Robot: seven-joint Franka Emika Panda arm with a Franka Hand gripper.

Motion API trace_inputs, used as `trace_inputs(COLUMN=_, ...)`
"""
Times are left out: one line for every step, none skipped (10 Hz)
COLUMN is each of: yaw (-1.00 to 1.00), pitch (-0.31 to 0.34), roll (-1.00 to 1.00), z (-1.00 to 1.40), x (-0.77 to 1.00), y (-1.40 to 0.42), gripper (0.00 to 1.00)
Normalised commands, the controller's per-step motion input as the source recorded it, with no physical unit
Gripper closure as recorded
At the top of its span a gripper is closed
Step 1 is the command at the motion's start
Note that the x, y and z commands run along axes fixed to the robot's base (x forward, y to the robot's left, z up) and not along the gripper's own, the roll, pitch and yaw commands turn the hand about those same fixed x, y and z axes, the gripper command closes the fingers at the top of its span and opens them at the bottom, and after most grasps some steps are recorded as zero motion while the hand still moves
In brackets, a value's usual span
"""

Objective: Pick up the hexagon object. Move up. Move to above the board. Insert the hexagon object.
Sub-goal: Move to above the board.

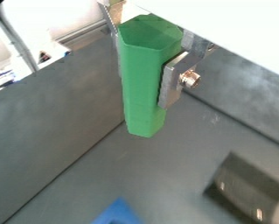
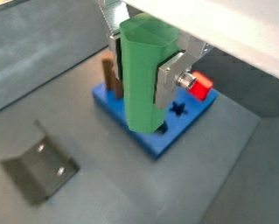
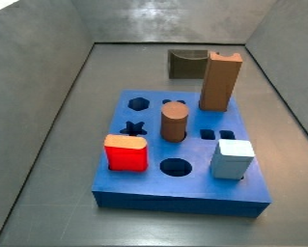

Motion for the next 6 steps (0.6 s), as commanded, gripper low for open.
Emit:
trace_inputs(yaw=0.01, pitch=0.044, roll=-0.02, z=0.07, x=0.43, y=-1.0, gripper=1.0)
trace_inputs(yaw=0.01, pitch=0.061, roll=0.0, z=0.07, x=0.44, y=-1.0, gripper=1.0)
trace_inputs(yaw=0.01, pitch=0.076, roll=-0.01, z=0.08, x=0.45, y=-1.0, gripper=1.0)
trace_inputs(yaw=0.01, pitch=0.093, roll=0.0, z=0.08, x=0.46, y=-0.97, gripper=1.0)
trace_inputs(yaw=0.01, pitch=0.108, roll=0.01, z=0.07, x=0.36, y=-0.7, gripper=1.0)
trace_inputs(yaw=0.01, pitch=0.121, roll=0.03, z=0.05, x=0.26, y=-0.44, gripper=1.0)
